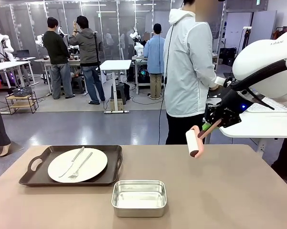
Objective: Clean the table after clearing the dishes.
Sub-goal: When the left (or right) Handle tray is removed, use the left hand (or right hand) to clean the left (or right) side of the table with the Lint Roller.
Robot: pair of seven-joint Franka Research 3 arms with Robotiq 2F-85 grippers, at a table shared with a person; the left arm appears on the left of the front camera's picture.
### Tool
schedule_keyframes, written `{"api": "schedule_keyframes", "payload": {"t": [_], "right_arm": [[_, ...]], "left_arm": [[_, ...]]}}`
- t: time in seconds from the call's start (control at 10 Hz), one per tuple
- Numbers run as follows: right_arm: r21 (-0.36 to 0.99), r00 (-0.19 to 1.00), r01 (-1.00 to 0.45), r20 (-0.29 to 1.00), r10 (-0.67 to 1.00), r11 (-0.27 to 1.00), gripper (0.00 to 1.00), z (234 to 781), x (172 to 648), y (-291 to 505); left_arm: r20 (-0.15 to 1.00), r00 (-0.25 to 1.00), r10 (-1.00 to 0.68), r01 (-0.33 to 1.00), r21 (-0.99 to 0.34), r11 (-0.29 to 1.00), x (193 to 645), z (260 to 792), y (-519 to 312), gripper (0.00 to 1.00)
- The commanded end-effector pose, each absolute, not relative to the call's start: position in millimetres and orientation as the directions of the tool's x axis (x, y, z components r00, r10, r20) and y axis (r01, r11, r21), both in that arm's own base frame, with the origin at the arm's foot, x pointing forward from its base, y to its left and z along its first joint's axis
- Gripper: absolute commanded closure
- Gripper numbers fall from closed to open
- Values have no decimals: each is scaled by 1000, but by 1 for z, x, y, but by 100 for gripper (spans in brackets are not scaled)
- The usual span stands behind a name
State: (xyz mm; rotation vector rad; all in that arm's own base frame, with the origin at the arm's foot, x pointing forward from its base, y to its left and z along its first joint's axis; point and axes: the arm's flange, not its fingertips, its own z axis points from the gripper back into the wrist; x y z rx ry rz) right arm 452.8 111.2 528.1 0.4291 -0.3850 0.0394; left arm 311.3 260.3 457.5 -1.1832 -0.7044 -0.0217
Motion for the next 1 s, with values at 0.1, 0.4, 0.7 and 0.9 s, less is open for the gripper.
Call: {"api": "schedule_keyframes", "payload": {"t": [0.1,0.4,0.7,0.9], "right_arm": [[392,925,-108,376,-52,914,96,533,452,114],[434,941,-111,335,-46,894,80,524,465,115],[502,962,-43,254,-100,864,80,484,492,119],[540,964,-28,237,-120,841,80,459,497,124]], "left_arm": [[519,782,344,378,-835,401,309,460,262,0],[519,782,344,378,-835,401,309,460,262,0],[519,782,344,378,-835,401,309,460,262,0],[519,782,344,378,-835,401,309,460,262,0]]}}
